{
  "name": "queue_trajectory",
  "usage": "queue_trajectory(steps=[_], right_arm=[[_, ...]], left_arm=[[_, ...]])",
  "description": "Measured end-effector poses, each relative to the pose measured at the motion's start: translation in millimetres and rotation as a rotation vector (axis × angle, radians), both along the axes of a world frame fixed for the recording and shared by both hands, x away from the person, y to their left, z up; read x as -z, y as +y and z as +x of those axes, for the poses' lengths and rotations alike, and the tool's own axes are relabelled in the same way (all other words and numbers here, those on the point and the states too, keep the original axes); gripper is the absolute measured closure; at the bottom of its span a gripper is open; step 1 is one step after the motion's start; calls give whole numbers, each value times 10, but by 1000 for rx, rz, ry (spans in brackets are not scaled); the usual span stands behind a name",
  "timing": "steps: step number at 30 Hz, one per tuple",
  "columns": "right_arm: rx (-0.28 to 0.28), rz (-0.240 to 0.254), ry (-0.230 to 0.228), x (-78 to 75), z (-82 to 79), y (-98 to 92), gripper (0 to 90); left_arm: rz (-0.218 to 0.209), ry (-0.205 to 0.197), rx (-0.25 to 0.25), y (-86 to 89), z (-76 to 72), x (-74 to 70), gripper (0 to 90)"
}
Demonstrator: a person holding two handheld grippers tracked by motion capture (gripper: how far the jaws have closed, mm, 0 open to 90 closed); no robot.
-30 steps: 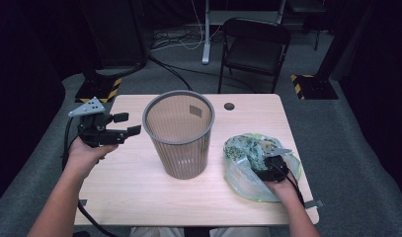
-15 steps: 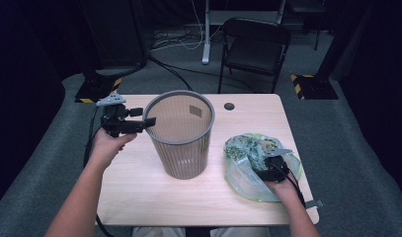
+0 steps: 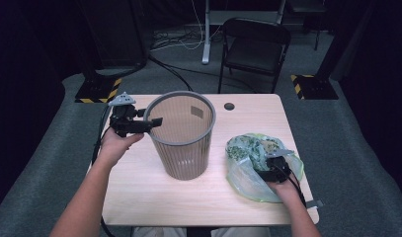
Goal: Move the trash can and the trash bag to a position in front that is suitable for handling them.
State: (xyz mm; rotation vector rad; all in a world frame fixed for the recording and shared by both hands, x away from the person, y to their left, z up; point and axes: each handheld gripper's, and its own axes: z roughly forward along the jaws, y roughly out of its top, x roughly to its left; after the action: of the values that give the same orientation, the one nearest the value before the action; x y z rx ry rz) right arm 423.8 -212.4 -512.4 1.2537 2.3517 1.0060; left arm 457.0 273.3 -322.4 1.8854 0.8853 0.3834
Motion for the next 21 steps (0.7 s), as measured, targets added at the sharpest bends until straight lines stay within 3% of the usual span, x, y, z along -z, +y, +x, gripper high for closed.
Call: queue_trajectory(steps=[7, 21], right_arm=[[1, -4, -1, 3, -1, 6, 386], [-1, -8, -1, 11, -6, 3, 385]], left_arm=[[25, -20, 59, -59, -162, -22, 330], [-5, -40, 181, -109, -573, -6, 340]])
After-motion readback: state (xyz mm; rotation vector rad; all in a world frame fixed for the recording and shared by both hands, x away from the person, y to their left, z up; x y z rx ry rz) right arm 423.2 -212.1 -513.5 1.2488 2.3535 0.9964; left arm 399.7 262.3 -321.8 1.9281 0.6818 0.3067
